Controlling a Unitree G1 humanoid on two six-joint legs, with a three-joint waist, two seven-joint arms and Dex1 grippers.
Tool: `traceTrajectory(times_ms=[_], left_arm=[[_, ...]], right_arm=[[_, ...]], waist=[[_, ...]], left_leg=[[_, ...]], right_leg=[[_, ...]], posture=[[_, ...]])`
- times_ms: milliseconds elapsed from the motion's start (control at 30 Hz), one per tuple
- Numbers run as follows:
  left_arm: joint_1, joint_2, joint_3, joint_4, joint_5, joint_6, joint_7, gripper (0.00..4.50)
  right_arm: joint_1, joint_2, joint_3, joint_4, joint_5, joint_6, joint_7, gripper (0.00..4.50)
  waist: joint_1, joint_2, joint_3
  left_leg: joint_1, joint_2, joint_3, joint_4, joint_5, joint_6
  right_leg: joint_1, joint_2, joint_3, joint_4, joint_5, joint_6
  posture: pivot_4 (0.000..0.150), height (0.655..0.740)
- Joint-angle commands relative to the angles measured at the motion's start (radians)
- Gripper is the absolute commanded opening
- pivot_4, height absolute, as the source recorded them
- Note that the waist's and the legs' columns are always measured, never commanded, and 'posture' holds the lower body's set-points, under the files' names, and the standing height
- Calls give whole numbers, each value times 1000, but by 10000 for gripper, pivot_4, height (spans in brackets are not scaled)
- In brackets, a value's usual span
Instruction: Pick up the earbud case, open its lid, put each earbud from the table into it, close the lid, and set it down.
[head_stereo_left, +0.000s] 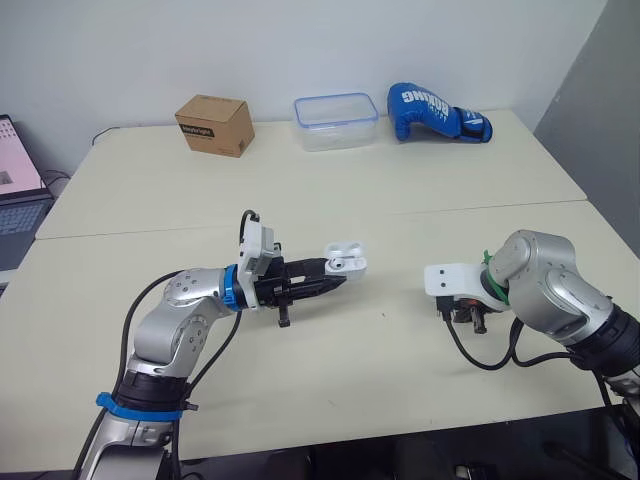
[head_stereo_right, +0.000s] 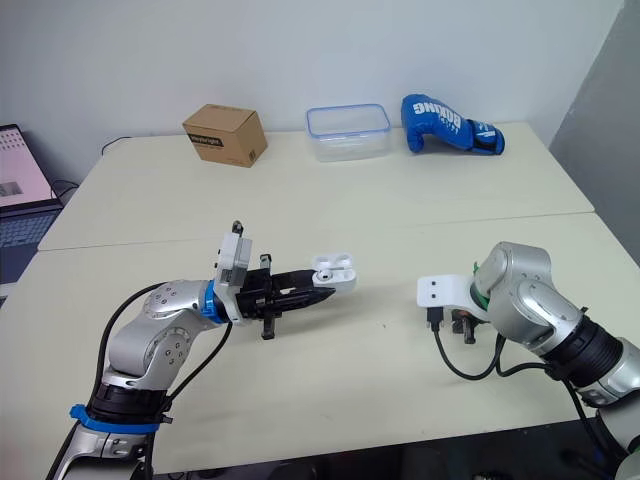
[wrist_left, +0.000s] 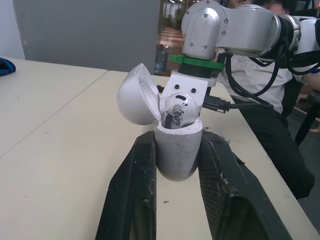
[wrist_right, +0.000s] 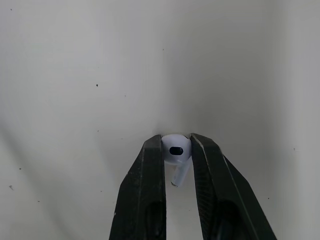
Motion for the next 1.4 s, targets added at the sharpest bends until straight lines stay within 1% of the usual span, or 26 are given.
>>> traceTrajectory(times_ms=[33,200,300,467,633,700,833,933,1033,1167,1400], left_arm=[[-12,4,6,-30,-7,-4,0,8022],[-13,3,7,-27,-6,-6,2,8022],[-11,-4,12,-20,-5,-11,11,8022],[-11,-13,23,4,-9,-18,19,8022],[-21,-14,25,45,-6,-37,1,8022],[-31,-13,25,67,-4,-46,-9,8022],[-57,-19,20,122,7,-69,-27,8022],[-78,-30,15,151,13,-77,-33,8022],[-95,-37,11,169,18,-82,-38,8022],[-113,-43,10,189,22,-85,-46,8022],[-128,-47,12,213,35,-89,-64,8022]], right_arm=[[-8,-7,12,-22,-15,9,-2,3827],[-16,-14,3,-36,-4,13,7,3827],[-23,-16,-49,-57,33,34,5,3827],[15,-36,-236,-146,178,158,-8,3827],[60,20,-426,-201,334,304,-82,3827],[61,66,-491,-216,385,363,-137,3827],[42,241,-648,-262,466,449,-289,3827],[53,339,-720,-328,529,503,-373,3827],[77,418,-770,-398,586,515,-449,3827],[101,543,-832,-467,645,474,-560,3827],[113,630,-841,-492,743,389,-700,3827]], waist=[[0,0,0],[0,0,0],[0,0,0],[2,0,0],[3,0,0],[2,0,0],[2,0,0],[2,0,0],[2,0,0],[1,0,0],[-1,1,0]], left_leg=[[0,0,0,0,0,0],[0,0,0,0,0,0],[0,0,0,0,0,0],[-1,0,-1,0,0,0],[0,0,-1,0,0,0],[0,0,-1,0,0,0],[0,0,-1,0,0,0],[0,0,-1,0,0,0],[-1,-1,-2,0,0,0],[0,-1,-3,0,0,0],[0,-1,-3,0,0,0]], right_leg=[[0,0,0,0,0,0],[0,0,0,0,0,0],[0,0,0,0,0,0],[0,0,0,0,0,0],[0,0,0,0,0,0],[0,0,0,0,0,0],[0,0,0,1,0,0],[0,0,0,1,0,0],[0,0,0,0,0,0],[-1,0,-1,2,0,0],[-1,0,-1,2,0,0]], posture=[[1500,7307],[1500,7307],[1500,7307],[1500,7307],[1500,7307],[1500,7307],[1500,7307],[1500,7307],[1500,7307],[1500,7307],[1500,7307]])
